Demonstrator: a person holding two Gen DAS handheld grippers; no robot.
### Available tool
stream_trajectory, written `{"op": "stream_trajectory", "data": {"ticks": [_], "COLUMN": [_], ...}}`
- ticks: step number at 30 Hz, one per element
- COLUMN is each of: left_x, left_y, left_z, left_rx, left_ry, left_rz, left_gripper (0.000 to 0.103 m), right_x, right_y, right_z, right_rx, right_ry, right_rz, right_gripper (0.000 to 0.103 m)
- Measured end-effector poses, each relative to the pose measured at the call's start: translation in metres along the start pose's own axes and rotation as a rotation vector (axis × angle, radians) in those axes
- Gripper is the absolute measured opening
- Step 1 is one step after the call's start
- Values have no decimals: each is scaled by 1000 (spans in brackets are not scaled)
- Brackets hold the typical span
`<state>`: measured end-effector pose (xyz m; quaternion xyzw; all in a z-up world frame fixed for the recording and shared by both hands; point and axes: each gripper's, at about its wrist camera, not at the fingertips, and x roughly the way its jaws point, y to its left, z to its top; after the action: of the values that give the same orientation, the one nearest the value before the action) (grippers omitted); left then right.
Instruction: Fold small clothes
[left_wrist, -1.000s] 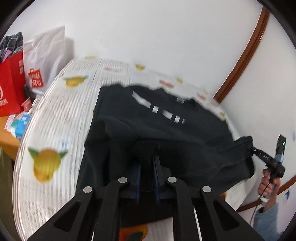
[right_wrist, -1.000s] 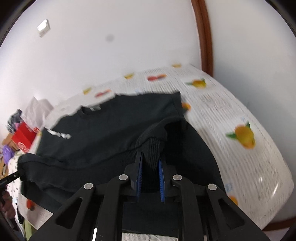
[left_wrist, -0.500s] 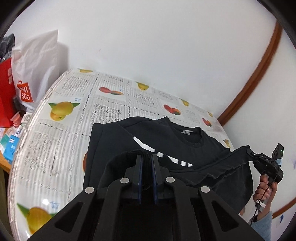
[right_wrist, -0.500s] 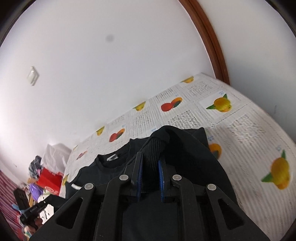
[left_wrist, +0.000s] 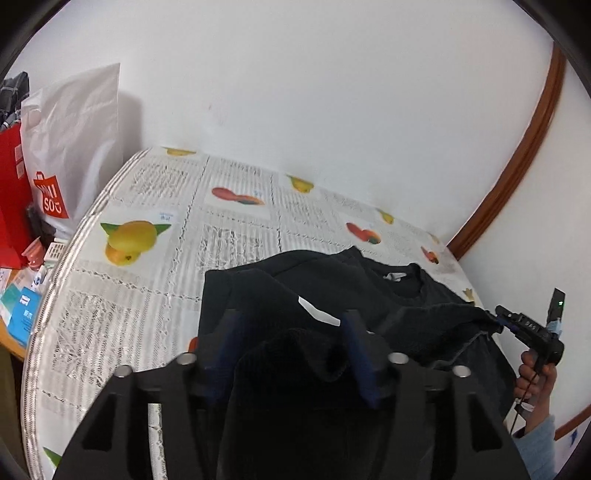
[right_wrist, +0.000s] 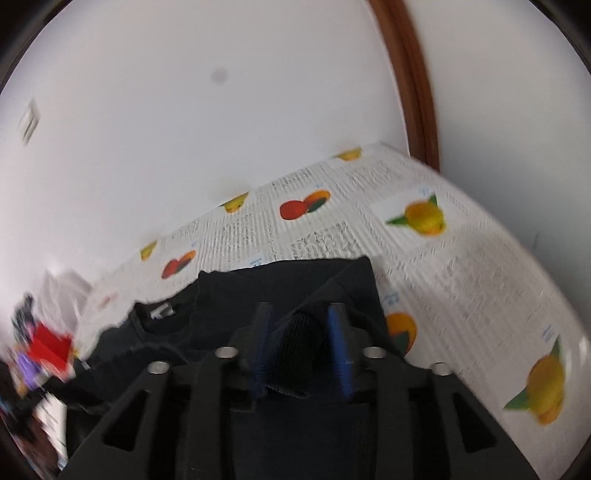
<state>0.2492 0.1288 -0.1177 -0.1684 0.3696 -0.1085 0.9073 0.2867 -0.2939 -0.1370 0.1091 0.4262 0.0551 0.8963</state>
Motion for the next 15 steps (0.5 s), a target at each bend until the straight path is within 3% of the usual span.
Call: {"op": "stream_trajectory", "data": {"ticks": [4,7,15], "left_x": [-11,-9,23], "left_y": [6,9,-14], "left_z": [-3,-7,-2], "left_rx": [13,29,128], "left_ry": [0,25,78], "left_rz": [-19,-8,35], "left_gripper": [59,61,61], "right_x": [-10,-25,1], "right_y": [9,2,7], "right_z": [0,-1,-13], "right_rx": [-137,-141,-224], "right_ry": [-29,-68,47], "right_rz": [-16,-4,-9], "right_gripper": [40,41,43]}}
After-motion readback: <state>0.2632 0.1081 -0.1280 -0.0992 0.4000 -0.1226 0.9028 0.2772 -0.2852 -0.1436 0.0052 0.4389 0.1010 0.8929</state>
